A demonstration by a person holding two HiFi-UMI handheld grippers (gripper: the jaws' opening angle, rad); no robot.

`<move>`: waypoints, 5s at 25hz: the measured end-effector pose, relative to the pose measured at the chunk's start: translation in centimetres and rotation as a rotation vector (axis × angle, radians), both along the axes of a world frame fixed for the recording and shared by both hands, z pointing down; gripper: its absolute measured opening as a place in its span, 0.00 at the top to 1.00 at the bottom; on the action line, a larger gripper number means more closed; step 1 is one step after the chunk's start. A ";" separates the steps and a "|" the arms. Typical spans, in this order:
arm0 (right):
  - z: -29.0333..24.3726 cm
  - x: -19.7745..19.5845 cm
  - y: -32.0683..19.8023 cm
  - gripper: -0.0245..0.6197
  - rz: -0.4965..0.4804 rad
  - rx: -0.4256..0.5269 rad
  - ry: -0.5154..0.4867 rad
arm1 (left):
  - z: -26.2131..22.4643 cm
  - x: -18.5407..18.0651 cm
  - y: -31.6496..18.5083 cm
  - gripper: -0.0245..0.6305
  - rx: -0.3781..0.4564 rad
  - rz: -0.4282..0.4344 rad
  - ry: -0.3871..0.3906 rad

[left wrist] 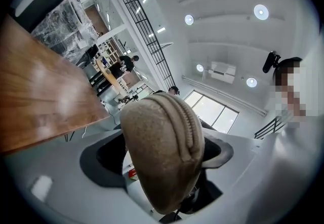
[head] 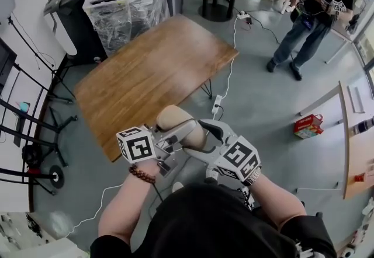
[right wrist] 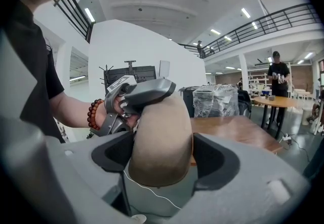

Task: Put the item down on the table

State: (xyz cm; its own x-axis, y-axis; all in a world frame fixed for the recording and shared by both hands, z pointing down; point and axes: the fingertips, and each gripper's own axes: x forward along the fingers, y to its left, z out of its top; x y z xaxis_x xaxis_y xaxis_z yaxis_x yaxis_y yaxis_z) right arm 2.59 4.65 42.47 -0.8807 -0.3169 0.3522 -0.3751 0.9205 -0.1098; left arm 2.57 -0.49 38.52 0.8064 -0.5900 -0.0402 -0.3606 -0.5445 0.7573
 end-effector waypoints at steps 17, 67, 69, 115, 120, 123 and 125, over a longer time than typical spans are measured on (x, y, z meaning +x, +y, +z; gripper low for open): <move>0.1 6.0 -6.8 0.45 -0.062 -0.051 -0.063 | 0.6 5.4 -6.1 0.29 0.015 -0.117 -0.045; -1.1 -4.6 -27.9 0.45 0.239 0.032 0.006 | 1.6 -17.0 -16.0 0.91 0.108 -0.484 -0.216; -1.0 -4.8 -29.3 0.45 0.241 0.037 0.012 | 1.9 -17.5 -16.6 0.93 0.106 -0.499 -0.231; 18.5 -12.8 -64.5 0.45 0.215 -0.173 0.239 | 10.9 -22.1 -30.4 0.95 -0.196 -0.715 -0.595; 21.8 -13.7 -66.6 0.45 0.221 -0.185 0.286 | 11.7 -22.5 -30.4 0.95 -0.234 -0.730 -0.605; 22.9 -13.9 -67.3 0.45 0.233 -0.193 0.295 | 11.8 -22.8 -30.6 0.95 -0.257 -0.738 -0.608; 23.4 -14.0 -67.4 0.45 0.236 -0.195 0.299 | 12.0 -22.9 -30.5 0.95 -0.268 -0.740 -0.608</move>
